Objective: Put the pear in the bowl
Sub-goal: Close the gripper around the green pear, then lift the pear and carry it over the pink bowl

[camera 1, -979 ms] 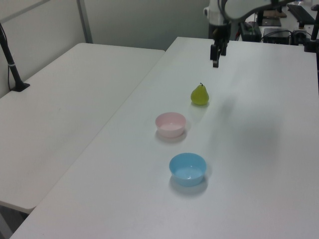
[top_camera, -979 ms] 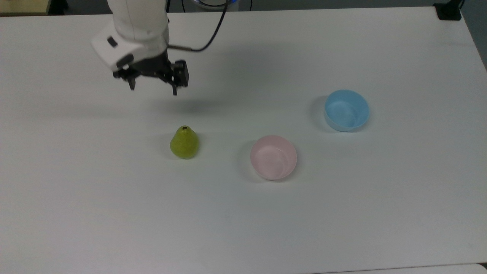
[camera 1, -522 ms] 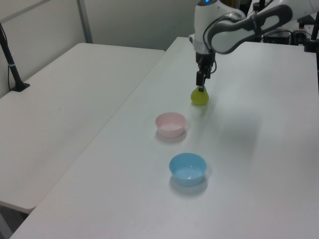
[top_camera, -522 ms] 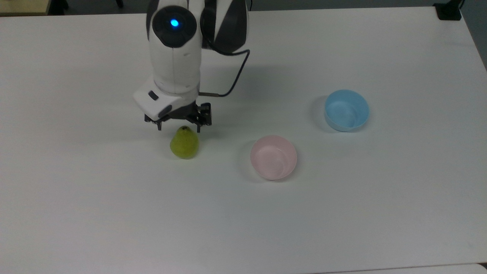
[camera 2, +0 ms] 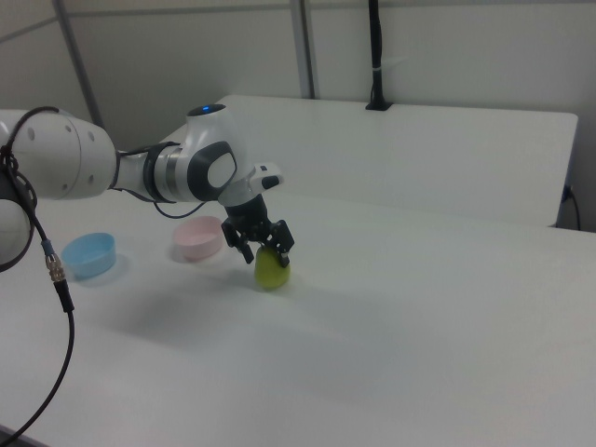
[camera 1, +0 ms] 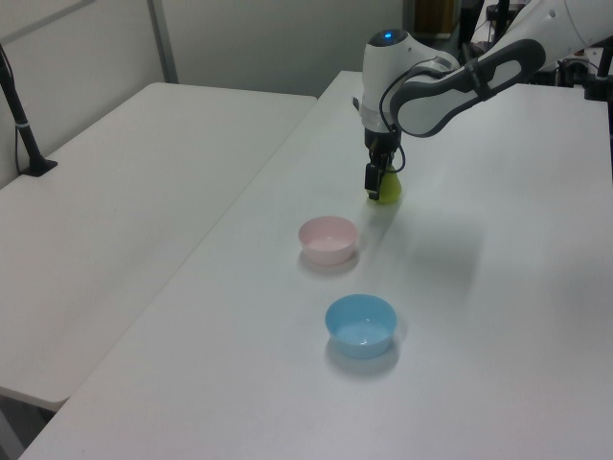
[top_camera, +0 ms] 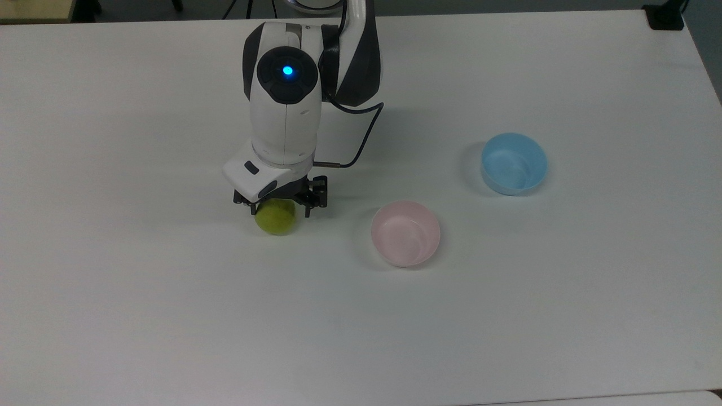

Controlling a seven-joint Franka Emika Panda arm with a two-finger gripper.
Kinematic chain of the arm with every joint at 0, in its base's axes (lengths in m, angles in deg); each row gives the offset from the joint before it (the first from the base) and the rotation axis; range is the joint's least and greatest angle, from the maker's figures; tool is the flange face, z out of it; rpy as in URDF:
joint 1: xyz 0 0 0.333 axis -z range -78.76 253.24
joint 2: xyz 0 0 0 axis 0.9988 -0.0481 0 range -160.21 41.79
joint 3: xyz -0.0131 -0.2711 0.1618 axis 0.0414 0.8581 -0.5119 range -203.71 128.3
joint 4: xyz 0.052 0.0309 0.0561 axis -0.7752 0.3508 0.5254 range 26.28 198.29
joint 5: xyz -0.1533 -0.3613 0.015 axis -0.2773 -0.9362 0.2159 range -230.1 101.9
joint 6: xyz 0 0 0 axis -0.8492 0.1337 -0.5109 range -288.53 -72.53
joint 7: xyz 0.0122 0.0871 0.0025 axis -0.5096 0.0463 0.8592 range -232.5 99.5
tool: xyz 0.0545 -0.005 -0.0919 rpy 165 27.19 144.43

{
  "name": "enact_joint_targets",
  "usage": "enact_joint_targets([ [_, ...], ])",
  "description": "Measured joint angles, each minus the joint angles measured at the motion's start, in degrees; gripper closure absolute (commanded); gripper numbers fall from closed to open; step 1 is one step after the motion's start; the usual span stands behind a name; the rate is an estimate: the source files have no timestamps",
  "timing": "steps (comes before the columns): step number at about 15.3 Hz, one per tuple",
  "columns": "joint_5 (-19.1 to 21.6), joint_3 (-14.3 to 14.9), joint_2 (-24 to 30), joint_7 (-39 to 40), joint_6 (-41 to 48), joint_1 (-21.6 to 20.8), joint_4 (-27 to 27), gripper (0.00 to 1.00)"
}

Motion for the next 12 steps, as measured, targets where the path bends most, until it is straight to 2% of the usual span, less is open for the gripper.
enact_joint_targets([
  [2, -0.72, 0.03, -0.01, 0.0, 0.0, 0.09, -0.02, 0.58],
  [3, -0.81, 0.04, -0.01, 0.0, -0.01, 0.13, -0.03, 0.63],
  [9, -0.79, 0.16, 0.84, -0.09, -0.04, 0.44, -1.09, 0.69],
  [12, 1.08, 0.16, 3.27, -0.23, 0.89, 0.61, -1.8, 0.74],
])
